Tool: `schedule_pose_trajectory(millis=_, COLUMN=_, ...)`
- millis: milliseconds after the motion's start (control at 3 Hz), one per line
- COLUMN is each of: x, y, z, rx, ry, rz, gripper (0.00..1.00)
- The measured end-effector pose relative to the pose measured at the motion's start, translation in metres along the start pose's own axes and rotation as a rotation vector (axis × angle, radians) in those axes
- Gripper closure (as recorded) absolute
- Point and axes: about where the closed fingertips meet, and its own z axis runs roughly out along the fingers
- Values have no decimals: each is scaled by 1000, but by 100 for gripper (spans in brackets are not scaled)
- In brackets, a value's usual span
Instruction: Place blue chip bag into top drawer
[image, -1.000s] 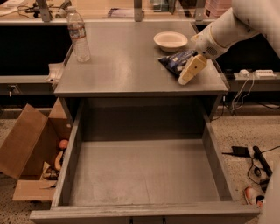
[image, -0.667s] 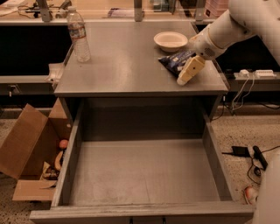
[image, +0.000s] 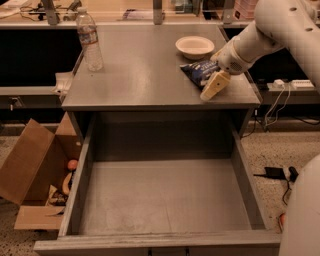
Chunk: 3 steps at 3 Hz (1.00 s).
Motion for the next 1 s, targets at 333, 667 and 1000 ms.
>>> schedule_pose_trajectory(millis=333, x=2, y=4, z=8, rx=-15, ry=-10, rz=-7, gripper=37)
schedule_pose_trajectory(millis=667, x=-2, y=7, z=2, rx=-11, ry=-46, rz=-26, gripper=62)
schedule_pose_trajectory(millis=1000, x=-12, y=11, z=-27, rx=13, ry=-116, rz=-59, gripper=84)
